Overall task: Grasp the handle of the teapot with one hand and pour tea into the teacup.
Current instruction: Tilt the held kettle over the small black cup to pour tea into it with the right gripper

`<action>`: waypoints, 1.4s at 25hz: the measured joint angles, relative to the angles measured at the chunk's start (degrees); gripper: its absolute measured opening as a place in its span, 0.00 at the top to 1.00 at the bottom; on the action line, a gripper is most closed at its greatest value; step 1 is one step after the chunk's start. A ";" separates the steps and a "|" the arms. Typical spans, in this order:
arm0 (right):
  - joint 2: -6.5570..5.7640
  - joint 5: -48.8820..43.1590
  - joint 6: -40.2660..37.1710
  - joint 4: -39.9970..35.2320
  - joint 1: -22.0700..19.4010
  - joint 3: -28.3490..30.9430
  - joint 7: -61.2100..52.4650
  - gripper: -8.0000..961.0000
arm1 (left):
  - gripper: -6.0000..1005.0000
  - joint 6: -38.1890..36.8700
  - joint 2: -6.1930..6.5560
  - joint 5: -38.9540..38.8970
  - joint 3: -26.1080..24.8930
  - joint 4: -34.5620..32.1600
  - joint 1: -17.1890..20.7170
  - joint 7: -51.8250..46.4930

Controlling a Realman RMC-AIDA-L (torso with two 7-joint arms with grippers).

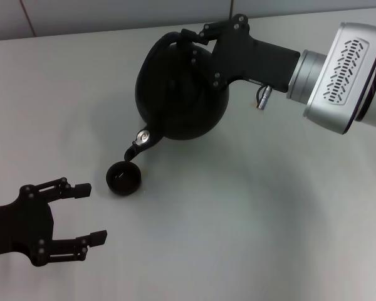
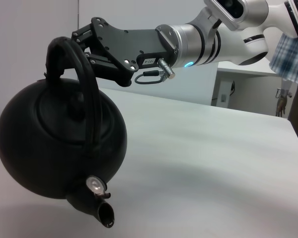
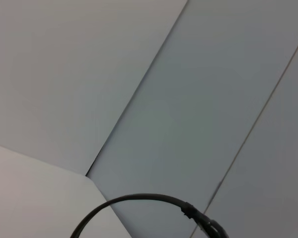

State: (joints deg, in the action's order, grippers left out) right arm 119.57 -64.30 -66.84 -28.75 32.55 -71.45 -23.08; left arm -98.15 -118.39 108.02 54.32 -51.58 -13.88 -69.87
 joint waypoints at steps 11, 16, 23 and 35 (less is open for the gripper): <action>0.05 -0.01 0.30 0.14 0.60 -0.18 1.05 0.91 | 0.15 0.07 0.00 0.00 -0.17 0.10 -0.05 -0.01; 0.05 -0.04 0.31 -0.02 0.60 -0.20 1.09 0.91 | 0.15 0.07 0.00 0.00 -0.18 0.08 -0.09 -0.01; 0.05 -0.04 0.32 -0.13 0.67 -0.73 1.11 0.91 | 0.15 0.06 0.00 0.00 -0.24 0.08 -0.09 0.00; 0.04 -0.04 0.36 -0.68 0.68 -1.61 2.88 0.91 | 0.15 0.06 0.00 0.00 -0.27 0.08 -0.02 0.14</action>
State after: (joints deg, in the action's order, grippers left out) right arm 119.61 -64.34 -66.48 -29.42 33.23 -73.06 -20.20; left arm -98.09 -118.39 108.02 54.05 -51.51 -13.90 -69.73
